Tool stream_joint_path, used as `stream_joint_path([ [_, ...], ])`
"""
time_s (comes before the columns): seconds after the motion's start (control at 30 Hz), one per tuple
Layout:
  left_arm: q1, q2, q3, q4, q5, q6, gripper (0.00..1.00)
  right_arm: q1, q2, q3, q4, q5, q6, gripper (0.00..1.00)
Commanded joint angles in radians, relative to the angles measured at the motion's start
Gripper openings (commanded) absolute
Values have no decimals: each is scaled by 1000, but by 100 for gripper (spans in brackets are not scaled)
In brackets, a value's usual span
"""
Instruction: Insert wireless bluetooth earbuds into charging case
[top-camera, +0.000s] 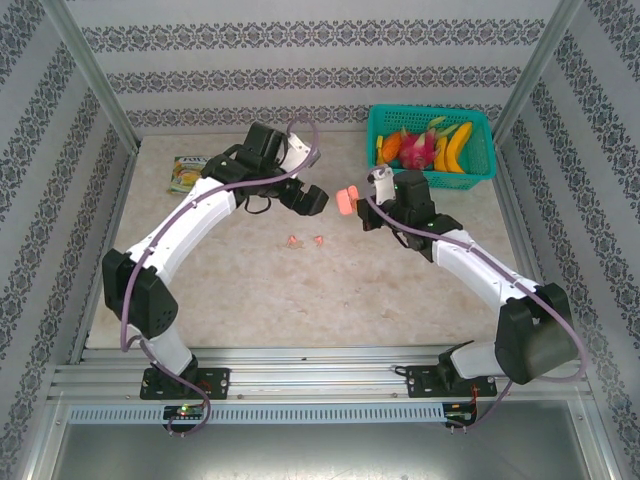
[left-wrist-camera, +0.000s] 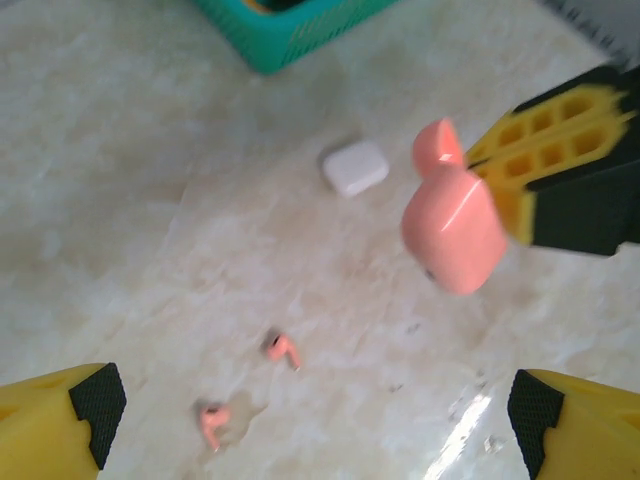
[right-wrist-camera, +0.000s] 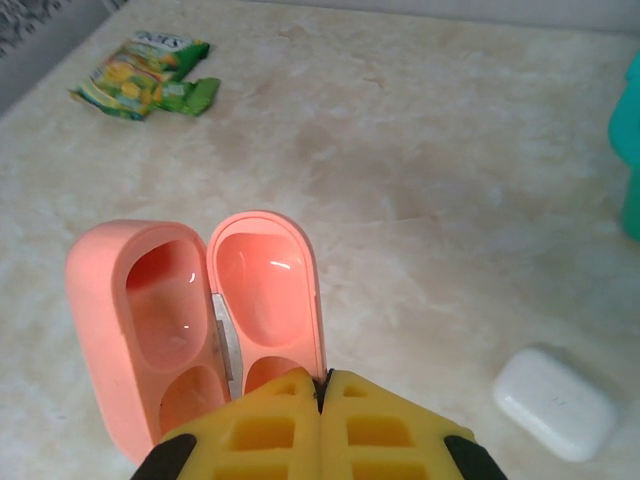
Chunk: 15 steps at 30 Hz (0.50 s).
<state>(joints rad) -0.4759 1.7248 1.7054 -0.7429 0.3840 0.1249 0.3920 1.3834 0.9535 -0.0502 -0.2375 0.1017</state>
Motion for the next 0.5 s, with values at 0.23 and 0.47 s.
stream_joint_path([
  [0.23,5,114,144,-298,112,235,100,43,39,-11,156,82,-370,0],
  [0.47,12,172,213,-382,254,281,98,42,39,-42,197,-27,-408,0],
])
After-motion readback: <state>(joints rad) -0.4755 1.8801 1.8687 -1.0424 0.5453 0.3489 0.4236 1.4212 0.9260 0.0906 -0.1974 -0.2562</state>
